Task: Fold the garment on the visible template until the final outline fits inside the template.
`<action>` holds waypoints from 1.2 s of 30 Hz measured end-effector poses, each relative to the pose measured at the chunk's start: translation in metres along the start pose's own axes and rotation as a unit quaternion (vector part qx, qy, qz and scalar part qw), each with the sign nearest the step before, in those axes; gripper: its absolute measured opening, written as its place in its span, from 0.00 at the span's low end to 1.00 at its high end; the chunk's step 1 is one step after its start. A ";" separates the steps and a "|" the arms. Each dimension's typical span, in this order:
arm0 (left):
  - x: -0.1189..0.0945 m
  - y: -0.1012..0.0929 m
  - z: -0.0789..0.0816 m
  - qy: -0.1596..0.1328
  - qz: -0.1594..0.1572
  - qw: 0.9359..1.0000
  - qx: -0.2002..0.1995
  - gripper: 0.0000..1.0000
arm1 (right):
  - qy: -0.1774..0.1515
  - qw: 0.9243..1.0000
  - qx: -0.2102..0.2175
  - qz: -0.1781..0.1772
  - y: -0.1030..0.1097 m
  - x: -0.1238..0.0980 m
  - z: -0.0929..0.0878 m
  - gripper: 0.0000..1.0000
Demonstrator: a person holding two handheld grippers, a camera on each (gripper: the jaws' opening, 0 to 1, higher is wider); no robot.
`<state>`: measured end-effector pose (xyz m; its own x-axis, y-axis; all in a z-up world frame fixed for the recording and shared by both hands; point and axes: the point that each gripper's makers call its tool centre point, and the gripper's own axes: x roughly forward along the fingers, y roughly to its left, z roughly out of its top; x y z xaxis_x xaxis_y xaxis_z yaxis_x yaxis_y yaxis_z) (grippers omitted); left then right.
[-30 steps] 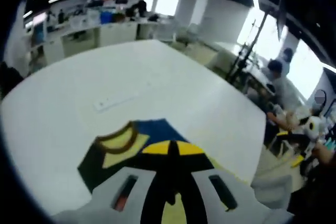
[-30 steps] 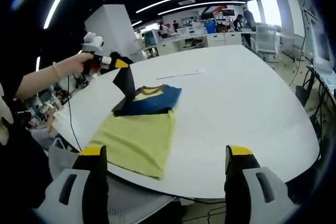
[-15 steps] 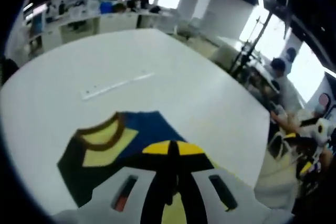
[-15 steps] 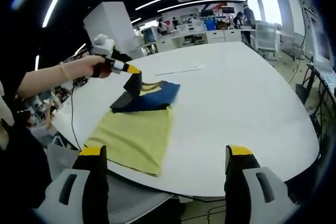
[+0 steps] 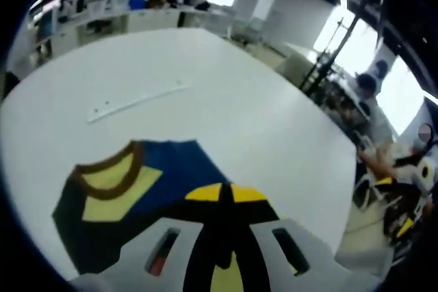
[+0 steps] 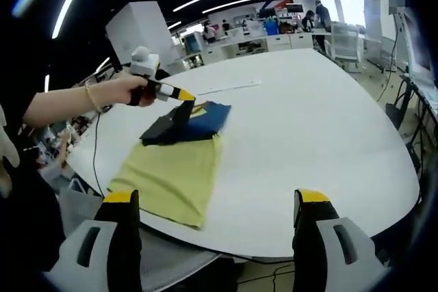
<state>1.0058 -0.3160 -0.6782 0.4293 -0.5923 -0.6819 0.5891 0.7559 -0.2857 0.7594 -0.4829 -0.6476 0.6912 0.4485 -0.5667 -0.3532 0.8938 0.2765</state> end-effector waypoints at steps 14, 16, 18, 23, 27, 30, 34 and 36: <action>0.036 -0.006 -0.026 0.031 0.011 0.999 0.001 0.00 | 0.008 1.000 0.019 -0.006 -0.010 -0.001 -0.015 0.93; 0.039 -0.007 -0.027 0.032 0.013 0.999 -0.001 0.00 | 0.009 1.000 0.021 -0.007 -0.011 -0.002 -0.017 0.93; 0.042 -0.007 -0.028 0.034 0.016 0.999 0.000 0.00 | 0.011 1.000 0.021 -0.008 -0.012 -0.002 -0.018 0.93; 0.045 -0.006 -0.029 0.031 0.020 0.999 -0.019 0.00 | 0.010 1.000 0.025 -0.009 -0.015 -0.003 -0.020 0.93; 0.050 -0.006 -0.032 0.035 0.020 0.999 -0.023 0.00 | 0.010 1.000 0.028 -0.010 -0.017 -0.003 -0.022 0.93; 0.053 -0.008 -0.035 0.040 0.020 0.999 -0.013 0.00 | 0.010 0.999 0.029 -0.011 -0.017 -0.003 -0.022 0.93; 0.057 -0.010 -0.039 0.046 0.022 0.999 -0.008 0.01 | 0.009 0.999 0.031 -0.011 -0.019 -0.003 -0.024 0.93; 0.058 -0.009 -0.040 0.047 0.024 0.999 -0.013 0.01 | 0.009 0.999 0.032 -0.011 -0.019 -0.003 -0.025 0.93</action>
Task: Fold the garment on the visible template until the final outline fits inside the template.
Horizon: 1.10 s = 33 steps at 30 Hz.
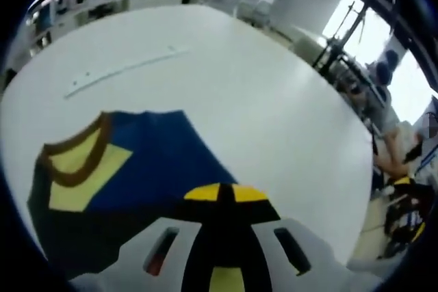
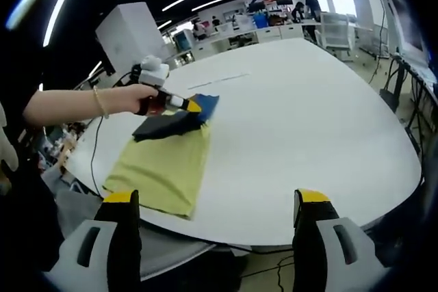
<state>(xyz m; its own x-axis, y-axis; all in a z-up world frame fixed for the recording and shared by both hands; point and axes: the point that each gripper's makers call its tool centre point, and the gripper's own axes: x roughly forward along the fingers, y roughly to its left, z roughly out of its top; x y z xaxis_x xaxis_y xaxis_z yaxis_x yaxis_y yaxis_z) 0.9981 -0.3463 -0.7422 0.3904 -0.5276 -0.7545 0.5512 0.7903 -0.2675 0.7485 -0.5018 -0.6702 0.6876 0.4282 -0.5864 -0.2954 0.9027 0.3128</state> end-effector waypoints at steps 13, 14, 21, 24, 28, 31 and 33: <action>0.012 -0.004 -0.010 0.015 -0.001 0.999 -0.029 0.07 | -0.002 1.000 0.006 -0.008 -0.006 -0.007 -0.003 0.93; 0.012 -0.005 -0.010 0.015 -0.002 0.999 -0.031 0.07 | -0.002 1.000 0.006 -0.008 -0.007 -0.007 -0.003 0.93; 0.014 -0.014 -0.008 0.008 -0.025 0.999 -0.048 0.13 | -0.004 1.000 0.008 -0.009 -0.007 -0.008 -0.004 0.93; 0.008 -0.015 -0.004 -0.010 -0.037 0.998 -0.058 0.16 | -0.005 1.000 0.006 -0.008 -0.007 -0.007 -0.002 0.93; -0.003 -0.002 -0.003 -0.026 -0.026 0.998 -0.049 0.18 | -0.006 1.000 0.005 -0.007 -0.007 -0.006 0.000 0.93; -0.012 0.009 -0.011 -0.023 -0.005 1.000 -0.015 0.18 | -0.006 1.000 0.003 -0.004 -0.006 -0.004 0.001 0.93; -0.018 0.011 -0.017 -0.026 0.002 1.000 0.004 0.19 | -0.005 1.000 0.002 -0.001 -0.003 -0.002 0.002 0.93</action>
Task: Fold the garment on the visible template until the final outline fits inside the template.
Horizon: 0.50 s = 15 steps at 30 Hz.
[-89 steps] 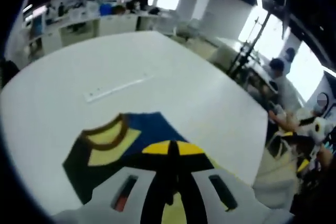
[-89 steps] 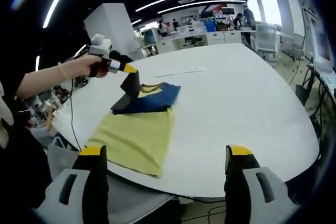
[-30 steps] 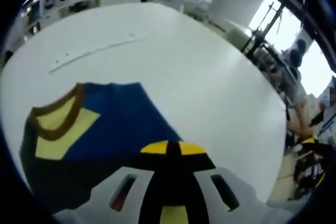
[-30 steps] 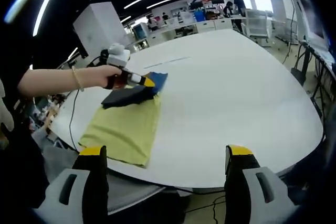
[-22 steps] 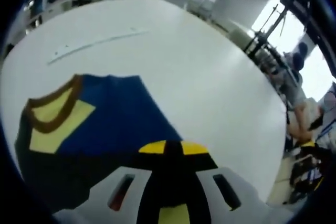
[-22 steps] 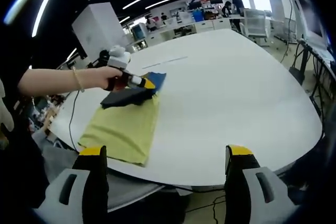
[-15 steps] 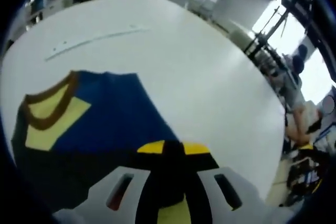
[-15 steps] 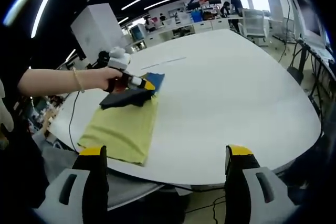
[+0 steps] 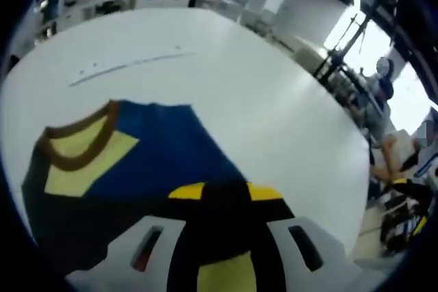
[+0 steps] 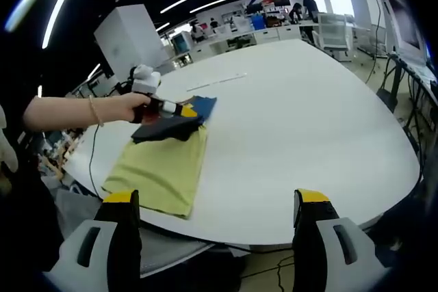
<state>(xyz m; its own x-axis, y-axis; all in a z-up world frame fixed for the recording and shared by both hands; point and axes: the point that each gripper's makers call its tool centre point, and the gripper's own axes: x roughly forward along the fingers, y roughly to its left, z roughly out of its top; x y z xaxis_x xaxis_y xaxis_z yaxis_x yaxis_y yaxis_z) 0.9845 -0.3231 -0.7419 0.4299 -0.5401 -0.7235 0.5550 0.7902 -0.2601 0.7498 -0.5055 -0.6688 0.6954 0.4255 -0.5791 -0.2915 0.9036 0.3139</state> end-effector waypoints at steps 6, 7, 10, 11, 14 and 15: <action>-0.018 -0.009 -0.017 -0.014 0.014 0.998 0.058 0.21 | 0.001 1.000 -0.004 0.006 0.004 0.004 0.003 0.93; -0.020 -0.011 -0.020 -0.015 0.015 0.998 0.065 0.22 | 0.000 1.000 -0.005 0.007 0.004 0.004 0.003 0.93; -0.024 -0.017 -0.030 -0.020 0.022 0.995 0.092 0.22 | 0.001 1.000 -0.006 0.006 0.004 0.004 0.004 0.93; -0.025 -0.019 -0.033 -0.021 0.021 0.995 0.096 0.22 | 0.001 1.000 -0.006 0.007 0.004 0.004 0.004 0.93; -0.025 -0.022 -0.038 -0.025 0.023 0.994 0.100 0.22 | 0.004 1.000 -0.006 0.008 0.005 0.005 0.002 0.93; -0.026 -0.026 -0.037 -0.032 0.022 0.994 0.100 0.23 | 0.005 1.000 -0.006 0.008 0.005 0.005 0.002 0.93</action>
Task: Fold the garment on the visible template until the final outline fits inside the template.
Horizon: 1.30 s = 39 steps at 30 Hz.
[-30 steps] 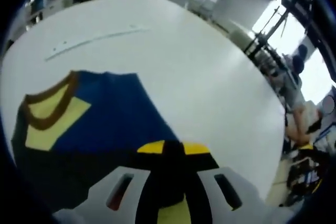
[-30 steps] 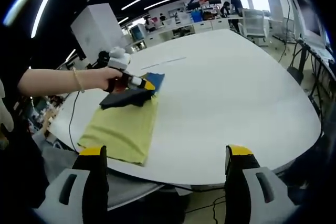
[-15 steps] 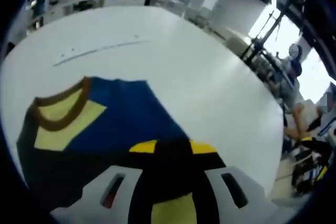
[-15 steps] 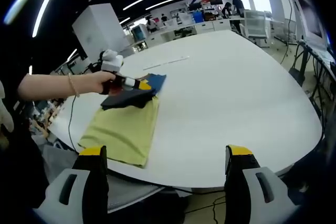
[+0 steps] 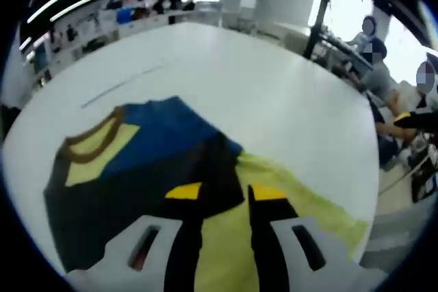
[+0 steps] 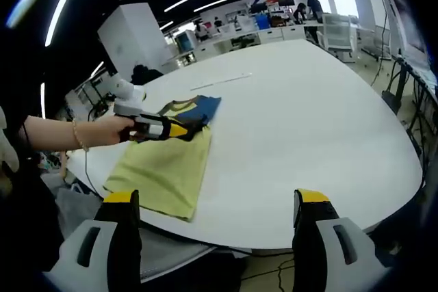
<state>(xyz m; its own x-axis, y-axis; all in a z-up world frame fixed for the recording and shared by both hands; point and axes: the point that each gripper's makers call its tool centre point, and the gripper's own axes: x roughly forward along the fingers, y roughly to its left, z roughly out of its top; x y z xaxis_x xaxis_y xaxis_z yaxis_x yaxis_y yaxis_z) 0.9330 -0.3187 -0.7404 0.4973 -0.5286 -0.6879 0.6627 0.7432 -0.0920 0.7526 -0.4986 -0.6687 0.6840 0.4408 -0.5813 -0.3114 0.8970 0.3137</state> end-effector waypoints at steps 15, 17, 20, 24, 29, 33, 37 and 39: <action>0.026 0.002 -0.012 0.023 0.016 0.995 0.091 0.17 | 0.001 1.000 0.008 -0.005 -0.004 -0.003 -0.005 0.92; 0.027 0.002 -0.015 0.025 0.017 0.995 0.092 0.14 | 0.002 1.000 0.009 -0.006 -0.005 -0.003 -0.006 0.92; 0.028 0.003 -0.017 0.029 0.022 0.995 0.097 0.11 | 0.002 1.000 0.010 -0.007 -0.006 -0.003 -0.006 0.92; 0.029 0.002 -0.015 0.028 0.025 0.994 0.098 0.01 | 0.001 1.000 0.009 -0.008 -0.007 -0.004 -0.004 0.92; 0.024 0.001 -0.007 0.020 0.026 0.997 0.076 0.01 | 0.000 1.000 0.008 -0.007 -0.007 -0.003 -0.003 0.92; 0.023 -0.003 0.002 0.007 0.021 0.999 0.050 0.01 | 0.000 1.000 0.007 -0.006 -0.005 -0.003 -0.003 0.92; 0.028 -0.008 0.002 0.009 0.016 0.999 0.037 0.01 | 0.001 1.000 0.005 -0.005 -0.005 -0.003 -0.003 0.92; 0.029 -0.010 0.002 0.009 0.014 0.999 0.037 0.00 | 0.000 1.000 0.005 -0.005 -0.005 -0.003 -0.002 0.92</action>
<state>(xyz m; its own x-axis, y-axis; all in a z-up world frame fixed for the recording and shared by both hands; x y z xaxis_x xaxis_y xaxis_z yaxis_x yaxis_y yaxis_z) 0.9417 -0.3427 -0.7577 0.5070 -0.5001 -0.7020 0.6888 0.7247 -0.0188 0.7502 -0.5042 -0.6700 0.6875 0.4320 -0.5837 -0.2981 0.9008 0.3156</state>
